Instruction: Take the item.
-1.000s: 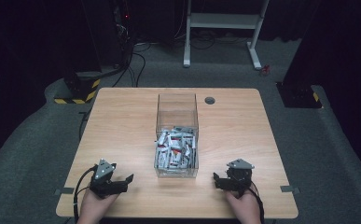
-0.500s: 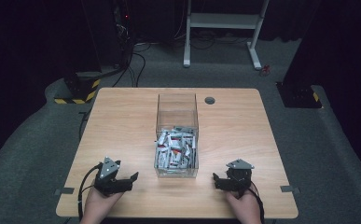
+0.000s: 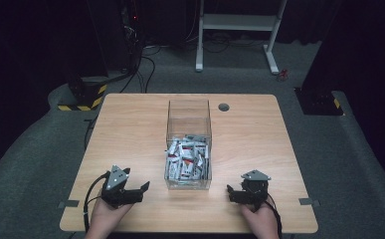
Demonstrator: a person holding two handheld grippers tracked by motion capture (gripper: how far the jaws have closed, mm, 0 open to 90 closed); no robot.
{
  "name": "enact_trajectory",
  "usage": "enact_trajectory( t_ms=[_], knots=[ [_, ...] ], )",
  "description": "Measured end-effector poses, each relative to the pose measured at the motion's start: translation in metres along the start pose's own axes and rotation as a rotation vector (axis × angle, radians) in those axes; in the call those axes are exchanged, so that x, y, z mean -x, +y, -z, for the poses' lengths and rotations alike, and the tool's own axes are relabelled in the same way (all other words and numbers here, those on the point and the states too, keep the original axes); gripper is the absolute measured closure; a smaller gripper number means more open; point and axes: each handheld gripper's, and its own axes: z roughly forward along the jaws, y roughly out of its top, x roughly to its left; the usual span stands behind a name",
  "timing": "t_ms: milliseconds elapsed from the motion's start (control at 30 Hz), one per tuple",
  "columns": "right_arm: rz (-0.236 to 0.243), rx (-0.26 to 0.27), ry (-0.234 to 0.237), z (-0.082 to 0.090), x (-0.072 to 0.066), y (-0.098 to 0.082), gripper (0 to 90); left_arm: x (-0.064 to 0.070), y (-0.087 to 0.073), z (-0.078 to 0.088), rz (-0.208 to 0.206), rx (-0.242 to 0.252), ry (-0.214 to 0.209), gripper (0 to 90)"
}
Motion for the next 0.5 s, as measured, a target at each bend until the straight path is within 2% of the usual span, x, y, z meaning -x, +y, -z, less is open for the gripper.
enact_trajectory(
  t_ms=[200,433,500],
  knots=[
    [0.000,0.000,0.001,0.000,0.000,0.000,7.8,0.004,0.005,0.001,0.005,0.013,-0.037,14.9],
    [-0.001,-0.001,0.002,0.000,0.000,0.000,7.8,0.007,0.010,0.001,-0.004,0.026,-0.033,14.3],
    [-0.002,-0.001,0.002,0.000,0.000,0.000,7.8,0.009,0.012,0.001,-0.020,0.019,-0.016,14.3]
  ],
)
